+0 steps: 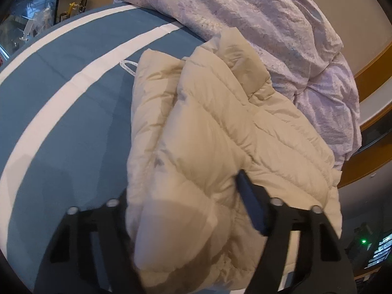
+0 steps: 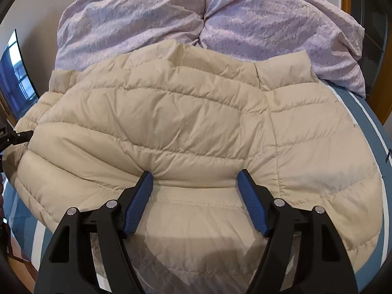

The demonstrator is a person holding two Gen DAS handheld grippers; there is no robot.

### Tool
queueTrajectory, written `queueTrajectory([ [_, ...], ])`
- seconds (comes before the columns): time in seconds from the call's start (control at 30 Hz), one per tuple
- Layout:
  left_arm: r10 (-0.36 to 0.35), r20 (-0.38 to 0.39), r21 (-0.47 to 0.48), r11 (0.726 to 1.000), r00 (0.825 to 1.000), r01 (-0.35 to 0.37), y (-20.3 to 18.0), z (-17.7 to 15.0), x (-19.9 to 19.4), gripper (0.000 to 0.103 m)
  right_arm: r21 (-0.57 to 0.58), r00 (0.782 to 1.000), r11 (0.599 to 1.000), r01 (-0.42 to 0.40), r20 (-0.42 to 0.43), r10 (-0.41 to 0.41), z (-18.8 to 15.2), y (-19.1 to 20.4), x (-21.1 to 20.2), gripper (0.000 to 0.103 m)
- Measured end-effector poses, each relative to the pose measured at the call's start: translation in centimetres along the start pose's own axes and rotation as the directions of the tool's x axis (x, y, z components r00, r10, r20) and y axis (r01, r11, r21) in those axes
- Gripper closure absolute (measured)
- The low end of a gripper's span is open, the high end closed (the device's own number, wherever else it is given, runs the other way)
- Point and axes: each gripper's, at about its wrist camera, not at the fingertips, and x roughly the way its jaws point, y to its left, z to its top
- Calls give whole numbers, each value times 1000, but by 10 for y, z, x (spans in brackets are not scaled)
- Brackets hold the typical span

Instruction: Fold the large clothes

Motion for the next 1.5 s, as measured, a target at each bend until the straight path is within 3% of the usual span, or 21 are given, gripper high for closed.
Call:
queueTrajectory([
  [0.07,-16,8,-2,1000,1000,16,0,0,-3,56,-6,1000,1000,6,-7,-6,0,1,2,29],
  [0.2,-51,27,3,999,998,51,-3,2,-12,71,-24,1000,999,22,-10,-22,0,4,5,29],
  [0.4,-39,19,0,999,999,39,-3,2,-11,70,8,1000,1000,-11,3,11,1,7,-6,29],
  [0.57,-16,2,-24,1000,1000,16,-1,2,-4,46,-36,999,999,32,-13,-32,0,14,5,29],
  [0.67,-6,-4,-29,1000,1000,6,0,1,0,42,-34,999,999,32,-29,-33,1,13,8,28],
  [0.73,-5,-5,-26,1000,1000,5,-1,1,2,42,-36,999,999,31,-28,-32,1,12,9,28],
  [0.83,-20,2,-10,1000,1000,20,-3,2,1,58,-31,999,999,23,-26,-24,0,11,8,28],
  [0.87,-29,7,-6,1000,1000,29,-5,2,-1,67,-28,999,999,19,-27,-20,0,11,8,28],
  [0.97,-82,24,2,997,996,82,-10,5,-12,81,-27,999,1000,17,-30,-17,0,10,9,28],
  [1.17,-167,73,12,986,983,167,-31,12,-40,84,-28,999,999,17,-34,-18,0,10,9,28],
  [1.5,-353,95,103,934,931,344,-101,10,-82,84,-36,999,999,25,-41,-27,1,9,11,28],
])
